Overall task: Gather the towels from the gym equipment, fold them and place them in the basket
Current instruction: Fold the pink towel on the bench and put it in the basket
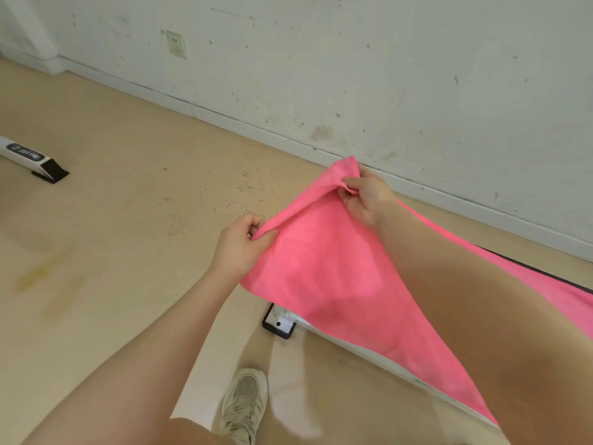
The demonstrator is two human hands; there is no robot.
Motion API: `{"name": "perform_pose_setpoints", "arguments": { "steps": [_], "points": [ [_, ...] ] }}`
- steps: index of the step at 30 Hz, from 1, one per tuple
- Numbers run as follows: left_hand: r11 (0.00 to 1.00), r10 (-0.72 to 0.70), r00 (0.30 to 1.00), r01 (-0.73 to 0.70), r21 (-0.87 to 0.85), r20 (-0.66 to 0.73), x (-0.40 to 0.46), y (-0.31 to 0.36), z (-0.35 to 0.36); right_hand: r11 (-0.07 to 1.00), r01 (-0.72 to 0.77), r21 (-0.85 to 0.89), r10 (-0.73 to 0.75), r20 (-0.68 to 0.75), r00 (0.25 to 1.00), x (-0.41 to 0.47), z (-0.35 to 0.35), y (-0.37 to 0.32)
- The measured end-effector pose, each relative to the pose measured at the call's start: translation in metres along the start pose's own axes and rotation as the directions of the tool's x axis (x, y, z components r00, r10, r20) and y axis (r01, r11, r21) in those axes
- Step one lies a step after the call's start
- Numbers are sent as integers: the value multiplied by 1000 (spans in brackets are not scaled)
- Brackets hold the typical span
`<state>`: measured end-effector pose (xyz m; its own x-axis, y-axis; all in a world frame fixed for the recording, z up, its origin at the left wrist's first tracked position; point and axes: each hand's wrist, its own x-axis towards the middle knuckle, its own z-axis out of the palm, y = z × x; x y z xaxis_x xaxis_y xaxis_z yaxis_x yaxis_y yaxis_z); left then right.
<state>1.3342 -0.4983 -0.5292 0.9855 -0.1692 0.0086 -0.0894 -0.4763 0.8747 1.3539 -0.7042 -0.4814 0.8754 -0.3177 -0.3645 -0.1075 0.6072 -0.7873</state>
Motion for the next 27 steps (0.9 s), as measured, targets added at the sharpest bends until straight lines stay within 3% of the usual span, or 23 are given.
{"name": "perform_pose_setpoints", "arguments": {
  "steps": [6, 12, 19, 27],
  "points": [
    [974, 46, 998, -33, -226, 52, 9, 15, -12, 996, 44, 74, -47, 41, 998, 17, 36, -8],
    [966, 137, 961, -76, -248, 241, -15, 57, 8, 985, -8, -173, -24, -183, 983, -4, -5, -26],
    [955, 297, 785, -234, -184, 543, -68, 114, 62, 936, -36, -349, -72, -290, 954, -58, -101, -76],
    [901, 433, 587, -267, -342, 684, -128, 180, 140, 972, 2, -234, -81, -330, 940, -110, -191, -135]
  ]
}}
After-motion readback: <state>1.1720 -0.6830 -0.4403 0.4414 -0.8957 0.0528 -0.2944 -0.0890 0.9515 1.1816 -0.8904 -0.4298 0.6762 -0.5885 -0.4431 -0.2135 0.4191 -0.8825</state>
